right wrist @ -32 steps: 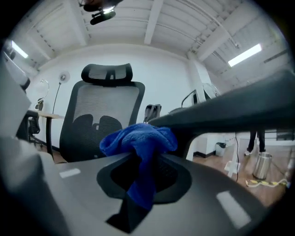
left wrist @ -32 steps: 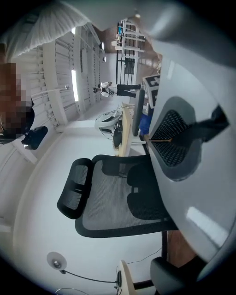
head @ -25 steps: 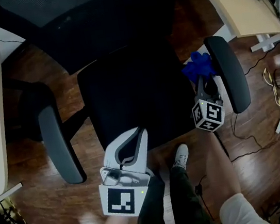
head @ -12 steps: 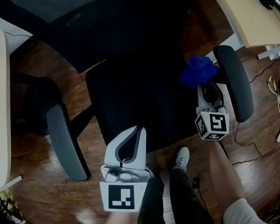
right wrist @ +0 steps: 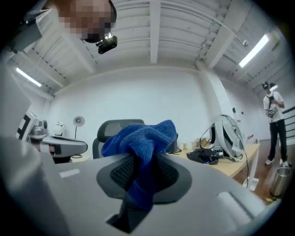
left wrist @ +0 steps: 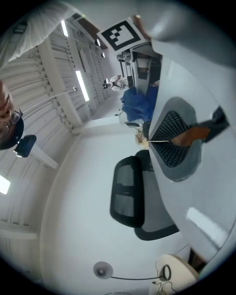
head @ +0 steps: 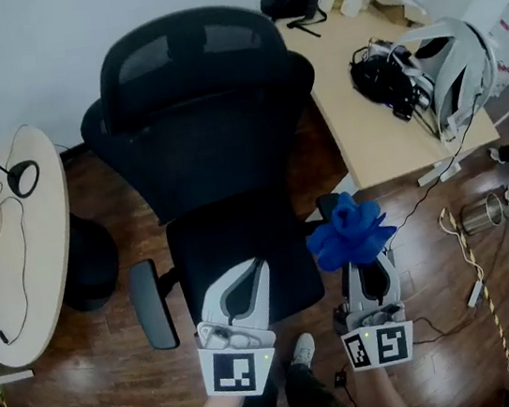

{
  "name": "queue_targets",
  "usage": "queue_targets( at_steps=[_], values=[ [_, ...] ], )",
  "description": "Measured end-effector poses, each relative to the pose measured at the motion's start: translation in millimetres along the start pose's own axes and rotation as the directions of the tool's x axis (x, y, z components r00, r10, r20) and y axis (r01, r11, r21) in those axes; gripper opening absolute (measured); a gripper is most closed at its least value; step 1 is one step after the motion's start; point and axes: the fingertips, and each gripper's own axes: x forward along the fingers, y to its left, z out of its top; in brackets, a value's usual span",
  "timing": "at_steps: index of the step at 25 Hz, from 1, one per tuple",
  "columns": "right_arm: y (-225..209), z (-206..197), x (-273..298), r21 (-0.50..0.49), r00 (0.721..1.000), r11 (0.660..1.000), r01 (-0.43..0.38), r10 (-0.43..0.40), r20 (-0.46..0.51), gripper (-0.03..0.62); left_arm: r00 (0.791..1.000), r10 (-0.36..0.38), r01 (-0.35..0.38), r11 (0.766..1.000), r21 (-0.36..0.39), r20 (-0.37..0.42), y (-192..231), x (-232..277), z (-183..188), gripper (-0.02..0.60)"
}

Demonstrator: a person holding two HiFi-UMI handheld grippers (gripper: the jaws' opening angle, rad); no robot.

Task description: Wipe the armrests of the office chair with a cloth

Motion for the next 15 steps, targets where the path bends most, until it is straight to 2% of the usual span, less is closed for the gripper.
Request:
queue_targets(
  at_steps=[2, 3, 6, 8, 12, 13, 15],
  values=[
    [17, 70, -7, 0.01, 1.0, 1.0, -0.004, 0.004, -0.015, 0.078, 1.0, -0.006, 0.005, 1.0, 0.016, 0.026, -5, -32, 72, 0.039],
    [27, 105, -10, 0.012, 1.0, 1.0, -0.011, 0.012, -0.011, 0.078, 0.999, -0.009, 0.009, 1.0, 0.024, 0.039, -6, -49, 104, 0.003],
    [61, 195, -20, -0.002, 0.998, 0.999, -0.054, 0.054, 0.026, 0.078, 0.996, -0.012, 0.009, 1.0, 0.03, 0.088, -9, -97, 186, 0.003],
    [83, 242, -32, -0.013, 0.995, 0.996, -0.091, 0.092, 0.049, 0.078, 0.994, -0.006, 0.003, 1.0, 0.025, 0.114, -12, -130, 227, 0.003],
    [120, 299, -57, -0.024, 0.988, 0.988, -0.151, 0.152, 0.04, 0.078, 0.992, -0.021, 0.019, 1.0, 0.018, 0.128, -22, -179, 275, 0.003],
    [127, 307, -60, -0.027, 0.986, 0.987, -0.161, 0.162, 0.045, 0.078, 0.983, -0.025, 0.018, 0.999, 0.04, 0.18, -21, -184, 286, 0.003],
    [136, 315, -64, -0.012, 0.984, 0.986, -0.169, 0.17, 0.051, 0.078, 0.95, -0.029, 0.0, 0.996, 0.092, 0.31, -16, -194, 304, 0.003]
  ],
)
